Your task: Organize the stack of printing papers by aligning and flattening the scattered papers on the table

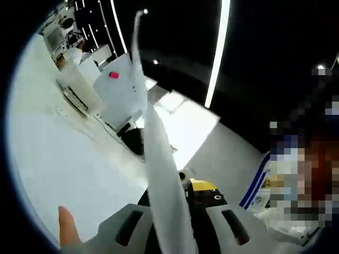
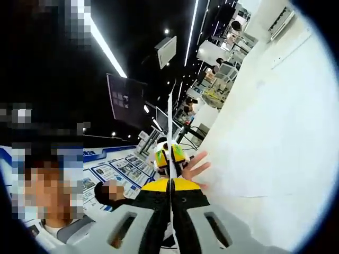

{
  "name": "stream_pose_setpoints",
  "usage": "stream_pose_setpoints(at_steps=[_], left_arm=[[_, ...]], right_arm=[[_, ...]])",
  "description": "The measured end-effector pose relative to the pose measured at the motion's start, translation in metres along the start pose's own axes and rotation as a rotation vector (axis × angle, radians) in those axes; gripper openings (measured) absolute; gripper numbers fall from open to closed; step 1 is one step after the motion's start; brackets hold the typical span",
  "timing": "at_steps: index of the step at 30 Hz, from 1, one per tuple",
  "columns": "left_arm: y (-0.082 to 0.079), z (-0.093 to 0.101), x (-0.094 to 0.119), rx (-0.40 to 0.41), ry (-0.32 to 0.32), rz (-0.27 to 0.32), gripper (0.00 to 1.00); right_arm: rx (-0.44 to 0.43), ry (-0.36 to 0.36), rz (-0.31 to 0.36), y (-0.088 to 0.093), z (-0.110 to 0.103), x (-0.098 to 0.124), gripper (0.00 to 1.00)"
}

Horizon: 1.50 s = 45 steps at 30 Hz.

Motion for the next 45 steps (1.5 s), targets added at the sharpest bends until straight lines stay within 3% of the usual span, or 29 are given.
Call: stream_pose_setpoints(at_steps=[5, 12, 17, 18, 20, 23, 26, 29, 32, 34, 36, 45], left_arm=[[0.0, -0.002, 0.002, -0.013, -0.023, -0.004, 0.06], [-0.001, -0.003, 0.004, -0.008, -0.023, -0.003, 0.06], [0.002, -0.004, 0.006, 0.002, -0.044, -0.01, 0.05], [0.002, -0.006, 0.008, -0.009, -0.06, -0.014, 0.05], [0.002, -0.008, 0.014, -0.002, -0.067, -0.011, 0.05], [0.003, -0.01, 0.023, -0.047, -0.104, -0.013, 0.06], [0.007, -0.013, 0.03, -0.106, -0.143, -0.062, 0.06], [0.013, -0.012, 0.039, -0.158, -0.184, -0.082, 0.06], [0.011, -0.013, 0.055, -0.202, -0.227, -0.068, 0.06], [0.007, -0.013, 0.068, -0.217, -0.247, -0.048, 0.05], [0.005, -0.012, 0.077, -0.229, -0.258, -0.033, 0.05], [0.003, -0.014, 0.12, -0.247, -0.289, -0.005, 0.05]], right_arm=[[0.005, -0.006, 0.003, 0.0, -0.003, -0.001, 0.0], [0.027, 0.0, 0.002, 0.001, -0.004, -0.001, 0.0], [0.087, 0.071, -0.011, 0.002, 0.006, -0.002, 0.0], [0.177, 0.129, -0.022, 0.003, 0.011, -0.003, 0.0], [0.338, 0.219, -0.039, 0.005, 0.017, -0.003, 0.12], [0.504, 0.311, -0.069, 0.004, 0.025, -0.001, 0.26], [0.596, 0.373, -0.08, 0.003, 0.03, 0.001, 0.35], [0.682, 0.422, -0.058, -0.001, 0.034, 0.005, 0.34], [0.734, 0.461, -0.05, -0.006, 0.038, 0.011, 0.4], [0.867, 0.538, -0.064, -0.011, 0.046, 0.02, 0.47], [0.923, 0.581, -0.083, -0.011, 0.051, 0.023, 0.53], [1.081, 0.623, -0.145, -0.007, 0.066, 0.023, 0.78]])
Point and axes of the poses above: the point that each gripper's makers call its tool centre point, and the gripper's own axes: x roughly backward along the fingers, z roughly to its right, y roughly out of its underside, the point moved 5 cm from there along x, roughly backward along the fingers, and after that the axes turned 4 degrees about x, right-handed, at the moved point
